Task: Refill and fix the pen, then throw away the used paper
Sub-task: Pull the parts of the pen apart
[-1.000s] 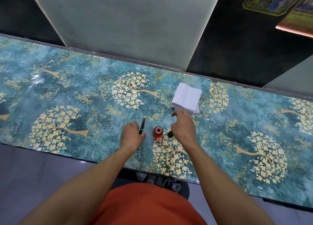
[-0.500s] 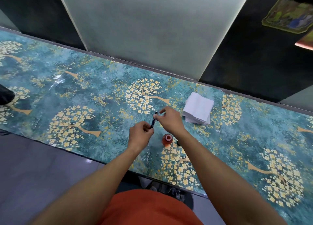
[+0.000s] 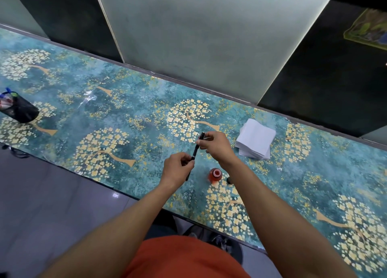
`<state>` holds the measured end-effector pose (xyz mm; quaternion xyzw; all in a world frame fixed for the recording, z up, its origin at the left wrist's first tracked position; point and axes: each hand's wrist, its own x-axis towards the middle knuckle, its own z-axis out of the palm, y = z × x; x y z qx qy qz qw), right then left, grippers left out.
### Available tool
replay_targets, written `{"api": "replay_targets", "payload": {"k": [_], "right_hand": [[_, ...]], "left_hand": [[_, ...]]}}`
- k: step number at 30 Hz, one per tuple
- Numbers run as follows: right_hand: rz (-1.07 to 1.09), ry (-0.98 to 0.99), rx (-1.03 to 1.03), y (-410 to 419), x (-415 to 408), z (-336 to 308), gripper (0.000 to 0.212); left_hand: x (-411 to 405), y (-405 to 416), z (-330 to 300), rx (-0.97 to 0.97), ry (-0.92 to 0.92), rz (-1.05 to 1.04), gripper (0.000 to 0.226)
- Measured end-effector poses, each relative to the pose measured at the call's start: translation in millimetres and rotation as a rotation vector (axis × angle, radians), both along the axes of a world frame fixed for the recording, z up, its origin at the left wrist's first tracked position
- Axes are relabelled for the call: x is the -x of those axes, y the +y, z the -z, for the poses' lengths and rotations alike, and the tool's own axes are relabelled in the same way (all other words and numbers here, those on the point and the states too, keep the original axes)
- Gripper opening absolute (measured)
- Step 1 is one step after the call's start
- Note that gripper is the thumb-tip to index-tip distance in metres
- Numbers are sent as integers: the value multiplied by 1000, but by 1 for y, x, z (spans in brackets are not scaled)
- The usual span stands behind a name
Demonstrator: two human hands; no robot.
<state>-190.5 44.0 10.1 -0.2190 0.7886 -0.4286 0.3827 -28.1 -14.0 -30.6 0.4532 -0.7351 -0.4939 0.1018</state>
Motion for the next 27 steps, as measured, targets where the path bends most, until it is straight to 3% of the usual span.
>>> {"api": "replay_targets", "payload": {"k": [5,10,15,19,22,24,27], "right_hand": [[133,36,-44,2,11,11,21],[-237,378,-403,2,11,30,27],[-350,427,-512,0,3,42,24],[-166,408,-349,1,0,39,19],[-34,159,-113,4,-7,27,19],[-18,27,-12,8,-12,20,22],[-65,30,15,12,-20,16,20]], "left_hand": [[-8,6,2,-46,-24,-30,6],[-20,9,3,-74,-28,-54,8],[-24,7,0,-76,-21,-67,5],[-25,5,-1,-75,-12,-65,5],[-21,4,-4,-77,-14,-75,7],[-17,5,-7,-72,-17,-74,6],[-11,6,-10,-56,-2,-48,6]]}}
